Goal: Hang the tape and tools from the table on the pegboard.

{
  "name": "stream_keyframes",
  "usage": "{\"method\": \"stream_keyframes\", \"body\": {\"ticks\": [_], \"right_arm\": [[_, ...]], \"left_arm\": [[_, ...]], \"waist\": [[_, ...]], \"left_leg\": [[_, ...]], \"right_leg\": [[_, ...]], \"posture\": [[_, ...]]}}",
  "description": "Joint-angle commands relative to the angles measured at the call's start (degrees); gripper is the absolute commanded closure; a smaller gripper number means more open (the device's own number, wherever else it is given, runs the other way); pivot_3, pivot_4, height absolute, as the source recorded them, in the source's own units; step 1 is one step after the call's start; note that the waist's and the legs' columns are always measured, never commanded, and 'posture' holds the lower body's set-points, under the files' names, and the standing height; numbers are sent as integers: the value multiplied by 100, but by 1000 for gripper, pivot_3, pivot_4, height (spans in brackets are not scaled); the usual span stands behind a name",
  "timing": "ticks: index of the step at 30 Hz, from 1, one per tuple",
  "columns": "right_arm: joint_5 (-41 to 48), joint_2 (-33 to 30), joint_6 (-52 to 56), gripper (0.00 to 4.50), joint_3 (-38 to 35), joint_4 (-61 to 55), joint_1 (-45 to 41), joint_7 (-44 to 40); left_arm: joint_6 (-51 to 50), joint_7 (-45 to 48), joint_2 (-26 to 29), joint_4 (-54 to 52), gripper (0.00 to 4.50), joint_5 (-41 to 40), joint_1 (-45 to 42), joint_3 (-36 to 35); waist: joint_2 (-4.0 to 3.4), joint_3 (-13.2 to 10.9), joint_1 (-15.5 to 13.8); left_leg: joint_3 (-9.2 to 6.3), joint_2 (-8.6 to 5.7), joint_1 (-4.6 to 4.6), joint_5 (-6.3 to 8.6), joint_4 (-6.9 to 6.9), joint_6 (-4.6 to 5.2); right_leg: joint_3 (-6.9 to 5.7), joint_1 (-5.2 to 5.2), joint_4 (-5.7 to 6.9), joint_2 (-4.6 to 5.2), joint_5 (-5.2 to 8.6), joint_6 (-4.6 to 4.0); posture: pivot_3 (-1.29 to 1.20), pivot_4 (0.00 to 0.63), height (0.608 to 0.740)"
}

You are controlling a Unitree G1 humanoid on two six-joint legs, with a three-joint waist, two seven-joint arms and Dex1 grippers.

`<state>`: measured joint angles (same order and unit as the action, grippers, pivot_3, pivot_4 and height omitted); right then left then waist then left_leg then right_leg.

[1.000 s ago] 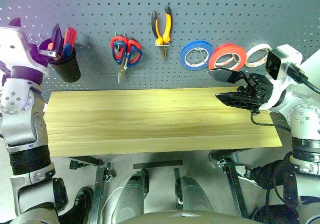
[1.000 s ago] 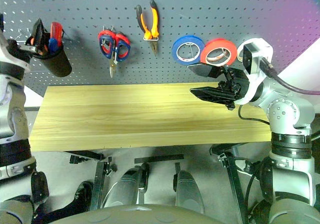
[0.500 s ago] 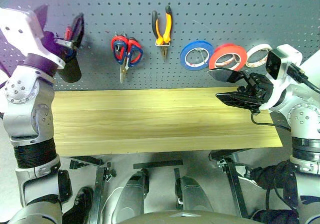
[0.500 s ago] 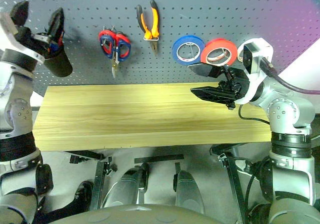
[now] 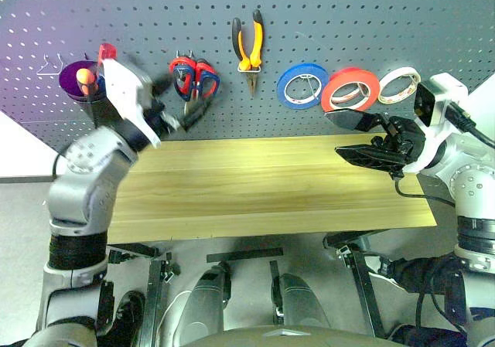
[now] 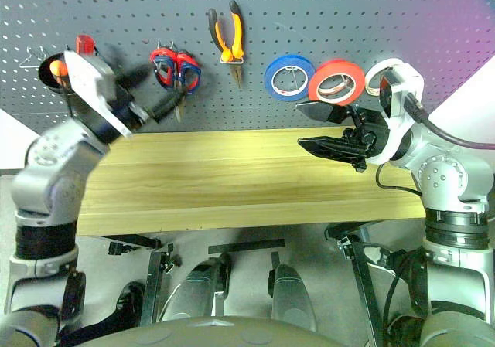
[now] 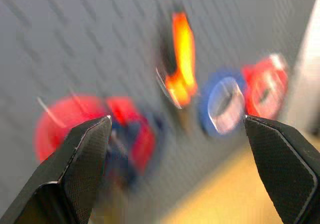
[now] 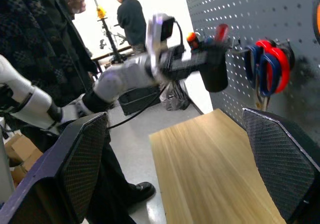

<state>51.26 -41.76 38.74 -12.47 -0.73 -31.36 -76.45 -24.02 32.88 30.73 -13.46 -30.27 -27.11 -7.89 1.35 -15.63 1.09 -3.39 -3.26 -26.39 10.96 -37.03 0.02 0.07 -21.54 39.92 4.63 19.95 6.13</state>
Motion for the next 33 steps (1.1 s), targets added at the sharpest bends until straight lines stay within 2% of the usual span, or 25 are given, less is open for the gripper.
{"method": "stream_keyframes", "body": {"ticks": [1, 8, 11, 12, 21, 30, 33], "right_arm": [[7, -86, -119, 0, -176, -181, 37, -1], [-71, -48, -187, 0, -162, -176, 198, 38], [-93, -75, -198, 0, -164, -206, 232, 52], [-107, -94, -199, 0, -150, -218, 248, 42], [-255, -211, -243, 0, -41, -225, 434, -68], [-645, -99, -527, 0, 110, 70, 655, -164], [-767, -4, -677, 0, 196, 152, 748, -200]], "left_arm": [[-137, 605, 17, -10, 66, -153, 385, 316], [375, 932, -35, 415, 66, 134, 558, 292], [320, 902, -104, 433, 66, 79, 514, 257], [64, 998, -110, 373, 66, -172, 555, 229], [-299, 1823, 314, 379, 66, -518, 1138, 201], [-2, 1667, -101, 585, 66, -339, 1483, 200], [-117, 1713, -76, 504, 66, -373, 1486, 214]], "waist": [[-36, 21, -19], [-50, 35, -5], [-51, 47, -2], [-53, 49, 2], [-69, 77, 12], [-93, 239, -1], [-93, 333, 1]], "left_leg": [[1, -2, 2, 1, 0, 2], [-2, -1, 1, 0, 1, 0], [0, -2, 1, -1, 0, -2], [0, -2, 1, -1, 0, -1], [1, -1, 2, -5, 1, -8], [2, -1, 4, -4, 0, -7], [1, -1, 7, -4, 1, -8]], "right_leg": [[0, 8, -7, 3, 0, 0], [0, 10, -19, 1, 0, 0], [-2, 10, -19, 1, 0, 0], [-4, 10, -19, 1, 0, 0], [-3, 10, -19, 1, 0, 0], [-2, 16, -25, 2, 0, 0], [-2, 18, -26, 0, 0, 0]], "posture": [[-89, 188, 740], [-105, 164, 740], [-106, 166, 740], [-105, 170, 740], [-100, 160, 740], [-98, 114, 740], [-99, 98, 740]]}}
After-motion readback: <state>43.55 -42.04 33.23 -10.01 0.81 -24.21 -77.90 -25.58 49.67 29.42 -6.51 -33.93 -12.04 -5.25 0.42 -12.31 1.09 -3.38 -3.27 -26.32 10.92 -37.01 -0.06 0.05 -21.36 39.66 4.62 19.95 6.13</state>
